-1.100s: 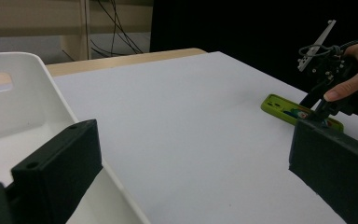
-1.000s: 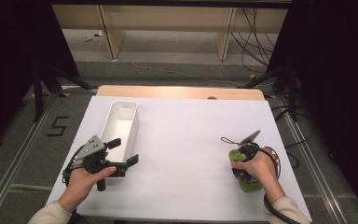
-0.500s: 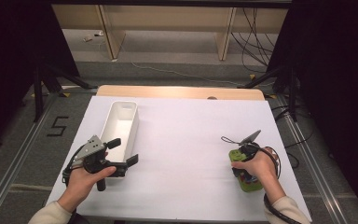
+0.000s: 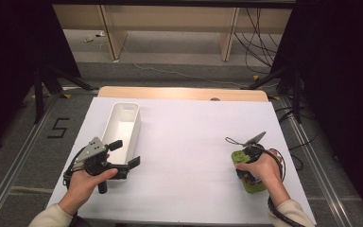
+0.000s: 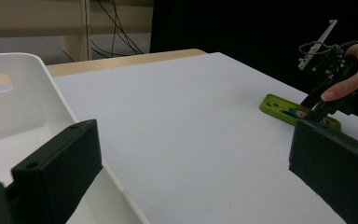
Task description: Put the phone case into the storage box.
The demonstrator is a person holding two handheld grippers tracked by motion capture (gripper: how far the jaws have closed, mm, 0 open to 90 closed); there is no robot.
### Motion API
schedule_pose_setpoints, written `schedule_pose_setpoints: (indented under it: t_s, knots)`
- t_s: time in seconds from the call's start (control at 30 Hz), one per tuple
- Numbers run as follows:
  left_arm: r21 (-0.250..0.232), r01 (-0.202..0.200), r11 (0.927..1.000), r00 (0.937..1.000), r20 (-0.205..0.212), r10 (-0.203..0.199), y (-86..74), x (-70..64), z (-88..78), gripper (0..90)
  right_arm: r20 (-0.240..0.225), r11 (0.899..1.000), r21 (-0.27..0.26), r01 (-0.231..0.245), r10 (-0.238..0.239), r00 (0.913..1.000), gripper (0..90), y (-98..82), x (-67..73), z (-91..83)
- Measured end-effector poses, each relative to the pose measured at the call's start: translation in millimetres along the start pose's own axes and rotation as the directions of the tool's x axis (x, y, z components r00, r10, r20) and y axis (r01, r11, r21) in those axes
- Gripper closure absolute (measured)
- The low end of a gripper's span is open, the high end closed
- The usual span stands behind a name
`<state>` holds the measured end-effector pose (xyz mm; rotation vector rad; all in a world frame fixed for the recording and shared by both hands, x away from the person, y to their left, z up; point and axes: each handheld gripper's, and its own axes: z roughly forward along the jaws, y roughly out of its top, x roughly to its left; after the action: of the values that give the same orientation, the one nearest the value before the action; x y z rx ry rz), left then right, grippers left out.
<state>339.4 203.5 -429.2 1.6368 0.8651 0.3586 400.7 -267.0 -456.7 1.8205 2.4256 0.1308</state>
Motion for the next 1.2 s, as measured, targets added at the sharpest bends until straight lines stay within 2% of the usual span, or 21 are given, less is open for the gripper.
schedule_pose_setpoints:
  t_s: [0.37,0.57,0.73,0.9,1.1,1.2]
  knots:
    - [-0.002,0.001,1.0000,1.0000,-0.002,-0.001,0.2,0.0,-0.1,2.0,0.000,0.999,-0.037,0.010,-0.010,0.9999,16.7,-0.3,0.8,-9.0]
    - [-0.003,0.001,1.0000,1.0000,-0.002,-0.001,0.3,0.0,-0.2,2.2,0.000,0.996,-0.082,0.022,-0.022,0.9997,16.7,-1.2,2.6,-15.9]
    - [-0.003,0.001,1.0000,1.0000,-0.002,-0.001,0.3,-0.2,-0.3,2.2,-0.021,0.992,-0.123,0.031,-0.034,0.9992,16.7,-3.0,7.7,-22.5]
    - [-0.003,0.002,1.0000,1.0000,-0.002,-0.002,0.2,0.0,-0.2,2.3,-0.025,0.981,-0.188,0.053,-0.058,0.9980,16.8,-4.5,12.7,-28.0]
    - [-0.002,0.001,1.0000,1.0000,-0.003,-0.001,0.1,-0.1,-0.1,2.3,-0.048,0.965,-0.258,0.046,-0.060,0.9970,16.8,-5.7,19.5,-35.8]
    - [-0.002,0.000,1.0000,1.0000,-0.004,0.000,0.1,-0.3,-0.1,2.4,-0.057,0.953,-0.297,0.054,-0.074,0.9956,16.7,-6.6,21.4,-37.7]
